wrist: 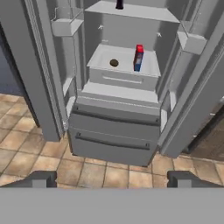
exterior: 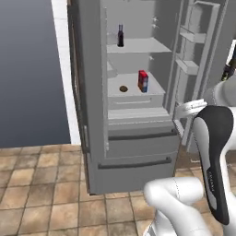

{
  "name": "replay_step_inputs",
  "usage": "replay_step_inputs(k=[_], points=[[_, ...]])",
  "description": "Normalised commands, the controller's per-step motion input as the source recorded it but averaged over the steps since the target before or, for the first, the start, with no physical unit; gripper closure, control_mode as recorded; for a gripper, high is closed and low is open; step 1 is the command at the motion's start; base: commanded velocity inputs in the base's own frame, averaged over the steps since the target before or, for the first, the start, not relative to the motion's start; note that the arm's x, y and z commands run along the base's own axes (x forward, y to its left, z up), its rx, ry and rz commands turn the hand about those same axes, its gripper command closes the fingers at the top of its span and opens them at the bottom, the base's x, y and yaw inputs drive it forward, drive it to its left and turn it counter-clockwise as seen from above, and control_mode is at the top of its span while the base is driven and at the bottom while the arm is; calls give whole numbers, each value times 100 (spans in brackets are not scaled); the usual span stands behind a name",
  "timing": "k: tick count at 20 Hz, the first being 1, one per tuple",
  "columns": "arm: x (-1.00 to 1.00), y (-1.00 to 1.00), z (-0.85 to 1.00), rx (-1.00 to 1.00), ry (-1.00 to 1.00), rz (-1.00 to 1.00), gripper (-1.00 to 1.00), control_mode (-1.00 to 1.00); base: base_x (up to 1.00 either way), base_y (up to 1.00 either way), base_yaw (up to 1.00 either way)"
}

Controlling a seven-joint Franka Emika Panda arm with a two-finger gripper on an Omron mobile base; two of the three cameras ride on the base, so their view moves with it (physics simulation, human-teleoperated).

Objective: Place the mustard and condiment bottle from the counter to the top shelf of the fridge. If the existing items in the fridge are on the top shelf, move them to other shelves.

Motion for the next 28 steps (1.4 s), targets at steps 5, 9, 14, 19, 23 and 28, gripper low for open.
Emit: replay_step_inputs(k=[5, 9, 14, 19, 23, 28], points=[[0, 0, 0, 0, 0, 0, -100, 100, -69, -50, -44], [0, 0, 0, 0, 0, 0, -100, 100, 0, -100, -64], [0, 0, 0, 0, 0, 0, -100, 100, 3, -100, -55], [0, 0, 0, 0, 0, 0, -100, 100, 76, -91, -19], [0, 0, 0, 0, 0, 0, -100, 100, 100, -39, 7], [0, 0, 0, 0, 0, 0, -100, 100, 100, 0, 28]])
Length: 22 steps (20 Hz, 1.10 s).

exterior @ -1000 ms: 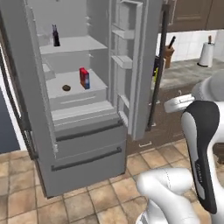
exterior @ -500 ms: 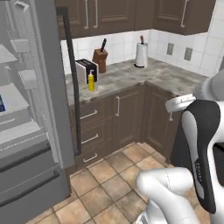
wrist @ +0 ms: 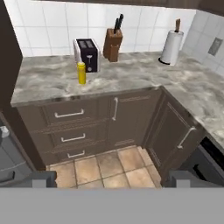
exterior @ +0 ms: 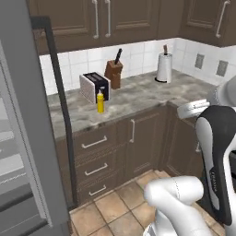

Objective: Place the mustard and condiment bottle from the counter to the top shelf of the fridge. If the existing items in the fridge are on the top shelf, move them to other shelves.

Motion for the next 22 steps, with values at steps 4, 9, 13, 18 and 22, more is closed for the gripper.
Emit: replay_step_inputs(k=[4, 9, 13, 18, 22], points=[[0, 0, 0, 0, 0, 0, -100, 100, 100, 0, 33], [0, 0, 0, 0, 0, 0, -100, 100, 100, -37, 35], [0, 0, 0, 0, 0, 0, -100, 100, 94, -58, 38], [0, 0, 0, 0, 0, 0, -100, 100, 35, -40, 27], [0, 0, 0, 0, 0, 0, -100, 100, 63, -23, 19]])
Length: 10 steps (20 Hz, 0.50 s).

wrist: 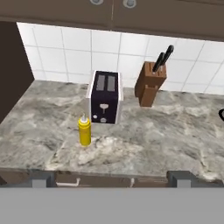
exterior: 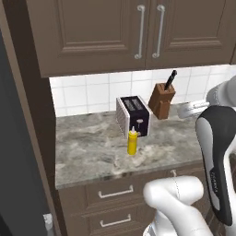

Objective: Place the mustard and condiment bottle from the counter to the top shelf of the fridge. If the existing items in the fridge are on the top shelf, move them to other shelves.

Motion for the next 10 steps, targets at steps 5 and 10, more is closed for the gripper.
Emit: replay_step_inputs(k=[5, 10], points=[[0, 0, 0, 0, 0, 0, -100, 100, 97, -5, 8], [49, -38, -32, 1, 6, 18, -100, -100, 30, 0, 3]])
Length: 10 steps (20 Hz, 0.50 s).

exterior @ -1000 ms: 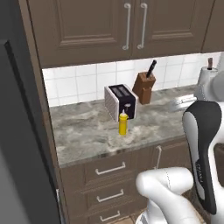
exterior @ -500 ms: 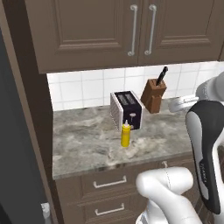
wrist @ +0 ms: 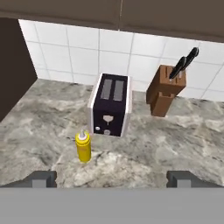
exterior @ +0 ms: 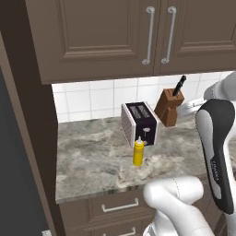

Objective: Place the mustard and condiment bottle from the counter to the top shelf of the fridge. If the existing items in the fridge are on the top shelf, move them to other shelves.

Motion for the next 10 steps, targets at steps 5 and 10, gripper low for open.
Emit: replay_step_inputs(k=[5, 10], points=[[75, -77, -73, 10, 22, 44, -100, -100, 0, 0, 0], [83, -48, -98, 26, 24, 47, -100, -100, 0, 0, 0]])
